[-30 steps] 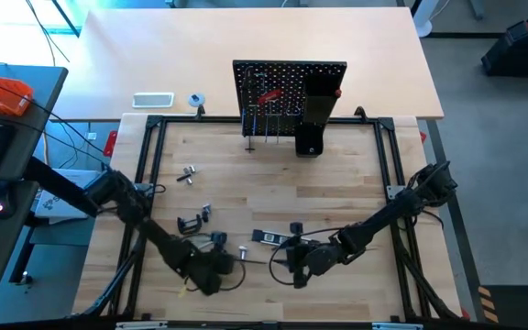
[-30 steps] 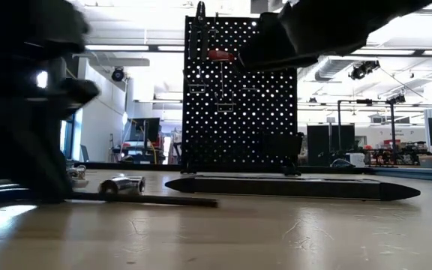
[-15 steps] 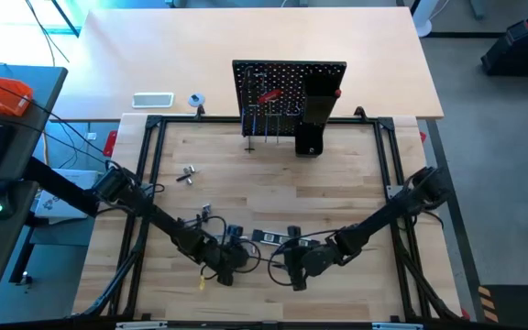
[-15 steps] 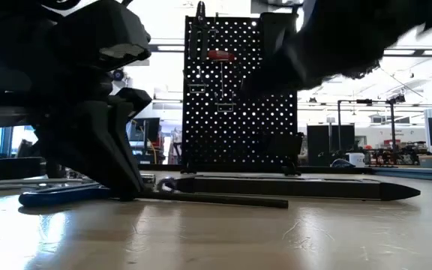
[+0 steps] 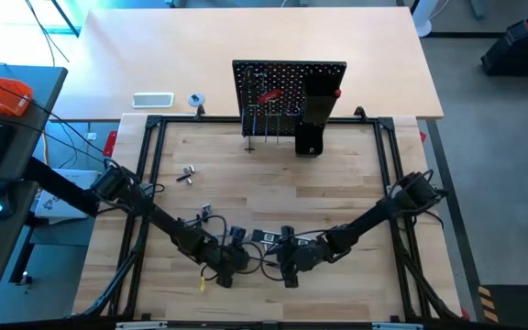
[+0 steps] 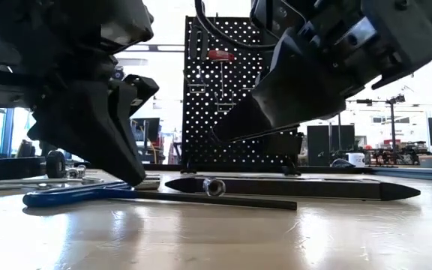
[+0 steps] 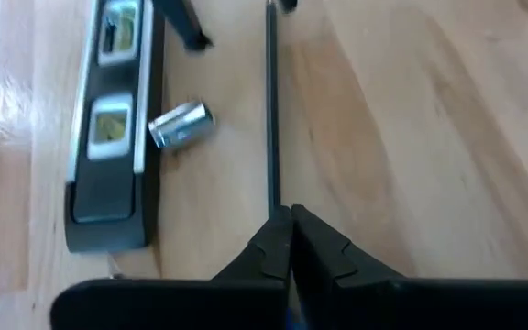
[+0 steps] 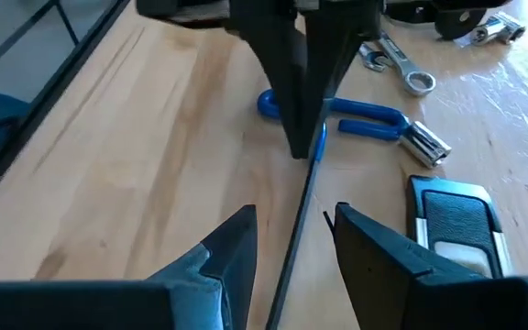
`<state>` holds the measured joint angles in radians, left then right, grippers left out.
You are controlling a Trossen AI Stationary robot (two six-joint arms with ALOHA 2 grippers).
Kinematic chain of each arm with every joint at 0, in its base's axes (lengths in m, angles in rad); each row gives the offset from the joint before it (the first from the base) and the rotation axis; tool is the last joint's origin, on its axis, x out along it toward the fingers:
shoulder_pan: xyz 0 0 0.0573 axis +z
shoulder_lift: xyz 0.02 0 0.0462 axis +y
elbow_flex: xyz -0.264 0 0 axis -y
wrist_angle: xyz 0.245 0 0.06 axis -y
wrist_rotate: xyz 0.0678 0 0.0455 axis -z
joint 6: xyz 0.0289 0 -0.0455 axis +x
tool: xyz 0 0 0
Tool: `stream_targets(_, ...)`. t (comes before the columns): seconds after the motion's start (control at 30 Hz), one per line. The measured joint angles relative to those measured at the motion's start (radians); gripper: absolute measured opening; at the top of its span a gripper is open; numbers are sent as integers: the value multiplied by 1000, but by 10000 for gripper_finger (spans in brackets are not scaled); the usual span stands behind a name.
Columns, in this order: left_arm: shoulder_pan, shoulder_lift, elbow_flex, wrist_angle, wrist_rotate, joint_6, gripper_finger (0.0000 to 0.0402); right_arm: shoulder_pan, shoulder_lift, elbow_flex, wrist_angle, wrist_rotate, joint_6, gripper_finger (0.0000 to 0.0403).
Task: Hang tools onto peg board
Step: Put the pick tool into the top black bin on the peg board
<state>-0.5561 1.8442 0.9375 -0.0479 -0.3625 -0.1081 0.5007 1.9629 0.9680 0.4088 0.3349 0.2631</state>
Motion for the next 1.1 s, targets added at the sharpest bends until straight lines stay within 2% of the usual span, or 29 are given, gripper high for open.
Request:
stream_targets(0.23, 0, -6, 1, -60, 52, -20, 10, -1, 36, 3, 42, -47, 10, 139)
stream_targets(0.43, 21, -6, 1, -44, 52, -26, 32, -4, 121, 92, 30, -29, -35, 139)
stream_targets(0.6, 45, -6, 1, -14, 52, -26, 23, -27, 183, 192, -119, 16, -52, 139)
stream_targets(0.7, 53, -6, 1, -5, 72, -15, 12, -39, 210, 240, -190, 45, -8, 139)
stream_targets(0.97, 51, -10, 1, -8, 81, 8, 3, -46, 223, 248, -217, 54, 31, 136)
stream_targets(1.1, 50, -45, 1, -12, 84, 24, 3, -53, 223, 249, -265, 22, 61, 108)
